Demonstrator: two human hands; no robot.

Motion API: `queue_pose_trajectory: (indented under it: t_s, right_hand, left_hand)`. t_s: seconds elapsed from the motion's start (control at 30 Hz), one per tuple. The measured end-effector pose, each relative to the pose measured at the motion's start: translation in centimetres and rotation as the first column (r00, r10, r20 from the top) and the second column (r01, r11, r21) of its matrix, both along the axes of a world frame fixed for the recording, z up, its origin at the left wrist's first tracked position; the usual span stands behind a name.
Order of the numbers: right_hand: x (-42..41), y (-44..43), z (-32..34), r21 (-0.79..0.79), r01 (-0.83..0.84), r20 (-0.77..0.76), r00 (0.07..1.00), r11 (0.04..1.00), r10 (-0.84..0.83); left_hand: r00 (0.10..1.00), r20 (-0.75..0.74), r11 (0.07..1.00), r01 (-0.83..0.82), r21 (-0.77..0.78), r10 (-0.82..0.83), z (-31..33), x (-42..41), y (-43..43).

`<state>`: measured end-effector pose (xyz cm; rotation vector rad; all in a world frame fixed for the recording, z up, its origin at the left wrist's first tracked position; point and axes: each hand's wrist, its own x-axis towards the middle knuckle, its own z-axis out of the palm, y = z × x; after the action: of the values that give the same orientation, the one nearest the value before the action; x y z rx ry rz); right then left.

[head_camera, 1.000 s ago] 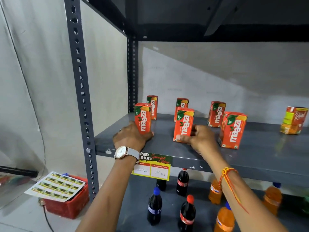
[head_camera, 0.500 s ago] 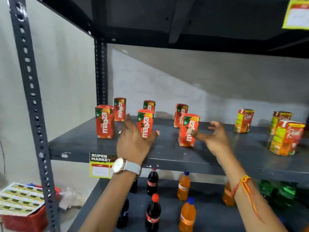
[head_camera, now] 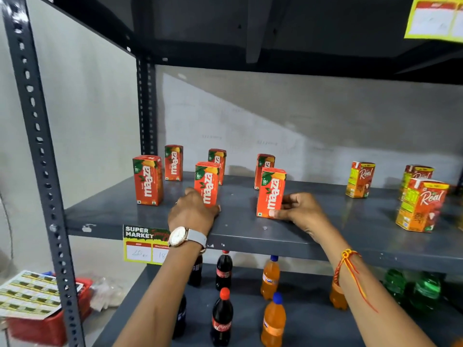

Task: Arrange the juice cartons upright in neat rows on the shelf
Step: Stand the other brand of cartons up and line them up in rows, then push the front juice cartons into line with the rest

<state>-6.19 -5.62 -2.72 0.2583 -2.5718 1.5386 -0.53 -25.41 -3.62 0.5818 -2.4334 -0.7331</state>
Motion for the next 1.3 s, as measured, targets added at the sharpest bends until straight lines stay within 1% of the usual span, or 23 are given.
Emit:
queue_pose_trajectory:
  t_s: [0.33,0.53,0.63,0.67,0.7,0.73,0.77,0.83,0.87,0.9,0.97,1.03,1.1,1.17,1.23,1.3]
  right_hand:
    - [0.2,-0.1,0.0,-0.001,-0.004,0.007,1.0,1.0,0.004]
    - [0.7,0.0,0.1,0.021,-0.01,0.025,1.0,1.0,0.009]
    - [1.7,0.8,0.1,0.0,-0.003,0.021,1.0,1.0,0.003]
    - [2.4,1.6,0.0,-0.027,0.014,-0.012,1.0,1.0,-0.014]
    - [3.3,2.8,-0.2,-0.05,0.041,-0.066,0.997,0.998,-0.044]
    - [4.0,4.4,-0.3,-0.066,0.078,-0.14,0.986,0.995,-0.086]
    - [4.8,6.1,-0.4,-0.075,0.123,-0.225,0.965,0.99,-0.137]
    - [5.5,11.2,-0.4,-0.098,0.234,-0.389,0.886,0.967,-0.254]
    - [5.5,14.0,-0.4,-0.126,0.292,-0.441,0.84,0.948,-0.317]
    - [5.5,16.8,-0.3,-0.161,0.349,-0.469,0.796,0.923,-0.383]
    - [5.3,21.7,-0.2,-0.217,0.428,-0.486,0.732,0.877,-0.477]
    - [5.1,26.4,-0.2,-0.262,0.489,-0.475,0.685,0.832,-0.553]
    - [4.6,30.4,-0.6,-0.266,0.528,-0.452,0.671,0.807,-0.588]
    - [3.5,34.0,-1.1,-0.196,0.546,-0.439,0.694,0.814,-0.571]
    - [1.9,36.6,-1.2,-0.12,0.522,-0.407,0.75,0.844,-0.521]
    - [0.7,38.1,-0.8,-0.088,0.472,-0.319,0.821,0.877,-0.473]
  left_hand:
    - [1.0,-0.001,0.999,0.016,-0.031,-0.016,-0.2,-0.1,0.0]
    - [1.0,0.011,1.0,-0.001,-0.01,0.001,-0.3,-0.3,-0.1]
    - [1.0,-0.006,0.999,0.016,0.042,-0.015,-0.5,-0.1,-0.5]
    - [0.998,-0.052,0.997,0.036,0.064,-0.033,-0.8,-0.2,-0.7]
    - [0.988,-0.147,0.995,0.058,0.077,-0.047,-1.1,-0.1,-0.7]
    - [0.96,-0.276,0.995,0.066,0.079,-0.042,-1.5,0.1,-0.4]
    - [0.911,-0.412,0.995,0.047,0.083,-0.009,-1.7,0.7,0.4]
    - [0.769,-0.638,0.995,0.032,0.097,0.037,-1.7,2.3,4.2]
    - [0.717,-0.697,0.994,0.074,0.084,0.006,-1.5,3.1,6.9]
    - [0.69,-0.722,0.989,0.138,0.062,-0.051,-1.3,3.7,10.0]
    - [0.688,-0.695,0.955,0.297,0.006,-0.21,-1.3,4.0,16.1]
    - [0.707,-0.62,0.897,0.441,0.01,-0.341,-1.1,3.4,22.0]
    - [0.743,-0.528,0.865,0.501,0.03,-0.412,-0.9,2.0,26.9]
    - [0.772,-0.435,0.845,0.532,0.044,-0.464,-0.7,0.4,31.0]
    - [0.793,-0.344,0.825,0.559,0.085,-0.503,-0.2,-1.2,34.2]
    - [0.825,-0.281,0.827,0.543,0.148,-0.491,0.3,-2.5,36.5]
